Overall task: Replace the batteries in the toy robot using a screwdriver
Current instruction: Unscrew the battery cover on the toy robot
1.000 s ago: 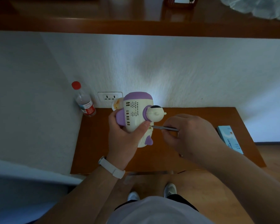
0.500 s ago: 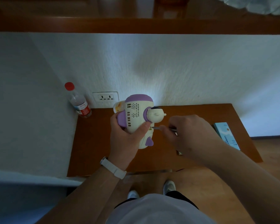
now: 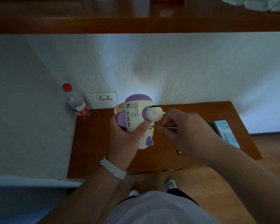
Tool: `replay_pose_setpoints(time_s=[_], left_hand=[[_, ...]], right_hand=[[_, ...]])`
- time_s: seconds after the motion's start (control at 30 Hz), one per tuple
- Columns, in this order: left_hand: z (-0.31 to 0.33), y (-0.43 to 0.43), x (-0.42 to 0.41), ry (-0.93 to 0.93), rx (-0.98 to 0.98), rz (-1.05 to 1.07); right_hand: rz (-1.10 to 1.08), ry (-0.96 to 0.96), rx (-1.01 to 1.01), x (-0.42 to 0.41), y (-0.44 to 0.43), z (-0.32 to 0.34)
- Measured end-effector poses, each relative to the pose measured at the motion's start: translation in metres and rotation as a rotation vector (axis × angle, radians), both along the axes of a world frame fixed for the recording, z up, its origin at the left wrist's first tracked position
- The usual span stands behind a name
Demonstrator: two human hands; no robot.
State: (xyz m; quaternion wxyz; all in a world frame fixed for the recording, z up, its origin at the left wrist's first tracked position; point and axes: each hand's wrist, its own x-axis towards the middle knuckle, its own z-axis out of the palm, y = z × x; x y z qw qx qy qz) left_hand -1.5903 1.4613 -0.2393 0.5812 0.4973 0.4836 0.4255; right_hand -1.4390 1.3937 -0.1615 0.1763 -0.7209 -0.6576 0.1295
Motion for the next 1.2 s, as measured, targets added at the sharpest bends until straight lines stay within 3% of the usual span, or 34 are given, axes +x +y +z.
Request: replay_pose_setpoints(time_s=[0.23, 0.77, 1.0, 1.2], left_hand=[[0.003, 0.0, -0.001, -0.031, -0.008, 0.012], [0.0, -0.01, -0.004, -0.02, -0.023, -0.009], [0.002, -0.011, -0.005, -0.028, -0.016, 0.016], [0.004, -0.014, -0.01, -0.019, 0.015, 0.024]], right_hand=[[-0.025, -0.11, 0.007, 0.003, -0.003, -0.007], [-0.032, 0.058, -0.019, 0.001, -0.01, 0.001], [-0.011, -0.049, 0.004, 0.001, -0.015, -0.006], [0.0, 0.046, -0.037, 0.003, -0.018, 0.0]])
